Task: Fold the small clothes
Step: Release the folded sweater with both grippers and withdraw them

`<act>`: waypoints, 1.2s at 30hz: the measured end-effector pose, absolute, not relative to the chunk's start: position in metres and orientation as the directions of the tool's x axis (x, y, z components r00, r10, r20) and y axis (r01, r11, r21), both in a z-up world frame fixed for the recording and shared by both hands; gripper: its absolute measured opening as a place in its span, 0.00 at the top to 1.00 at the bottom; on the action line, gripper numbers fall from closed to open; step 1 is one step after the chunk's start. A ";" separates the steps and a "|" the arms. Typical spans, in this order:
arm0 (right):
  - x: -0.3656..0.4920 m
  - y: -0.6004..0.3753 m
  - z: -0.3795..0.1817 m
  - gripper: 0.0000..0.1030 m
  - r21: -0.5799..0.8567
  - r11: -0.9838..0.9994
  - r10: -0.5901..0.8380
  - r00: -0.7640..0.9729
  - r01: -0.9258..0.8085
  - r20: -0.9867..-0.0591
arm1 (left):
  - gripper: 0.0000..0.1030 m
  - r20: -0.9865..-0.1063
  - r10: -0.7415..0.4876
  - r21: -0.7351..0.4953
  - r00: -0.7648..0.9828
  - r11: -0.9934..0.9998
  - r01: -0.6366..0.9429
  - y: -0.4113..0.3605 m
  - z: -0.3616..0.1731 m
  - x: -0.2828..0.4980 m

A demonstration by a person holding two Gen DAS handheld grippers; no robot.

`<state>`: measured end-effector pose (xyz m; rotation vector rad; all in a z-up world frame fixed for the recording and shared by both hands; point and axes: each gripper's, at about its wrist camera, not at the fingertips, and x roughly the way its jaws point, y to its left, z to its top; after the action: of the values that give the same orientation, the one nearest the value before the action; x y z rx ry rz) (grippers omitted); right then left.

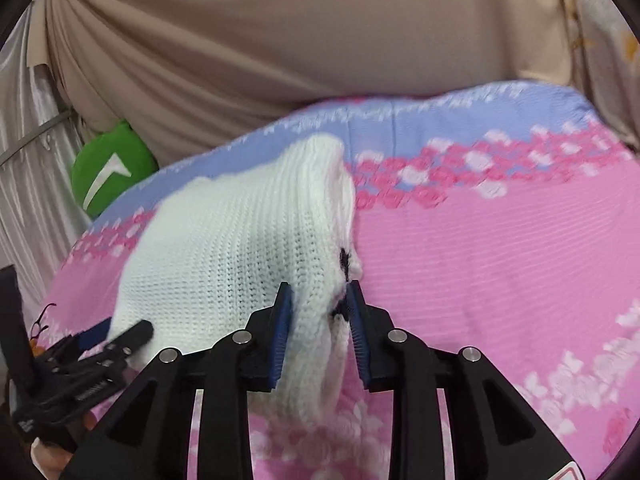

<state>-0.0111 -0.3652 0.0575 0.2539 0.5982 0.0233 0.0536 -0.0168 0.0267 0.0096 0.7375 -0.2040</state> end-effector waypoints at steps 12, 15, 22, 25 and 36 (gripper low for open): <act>-0.059 -0.336 0.010 0.48 0.154 0.982 0.026 0.739 0.106 -0.673 | 0.06 -0.734 -0.042 0.031 0.677 0.995 0.096 -0.025 0.007 0.014; -0.058 -0.335 0.007 0.48 0.133 0.982 -0.003 0.723 0.131 -0.691 | 0.06 -0.748 -0.030 0.032 0.663 0.996 0.082 -0.025 0.005 0.017; -0.057 -0.324 0.007 0.47 0.068 0.989 -0.046 0.720 0.128 -0.692 | 0.06 -0.735 -0.030 0.047 0.677 0.994 0.096 -0.030 0.007 0.014; -0.058 -0.322 0.007 0.47 0.062 0.990 -0.050 0.719 0.129 -0.693 | 0.06 -0.730 -0.038 0.038 0.683 0.995 0.095 -0.029 0.008 0.013; -0.054 -0.307 0.007 0.47 0.033 0.993 -0.061 0.719 0.116 -0.692 | 0.06 -0.706 -0.024 0.087 0.708 0.989 0.120 -0.043 0.012 0.006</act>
<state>-0.0537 -0.3068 0.0073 0.0759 0.7618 -0.0978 0.0063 -0.0429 0.0125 0.1299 0.7809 -0.0804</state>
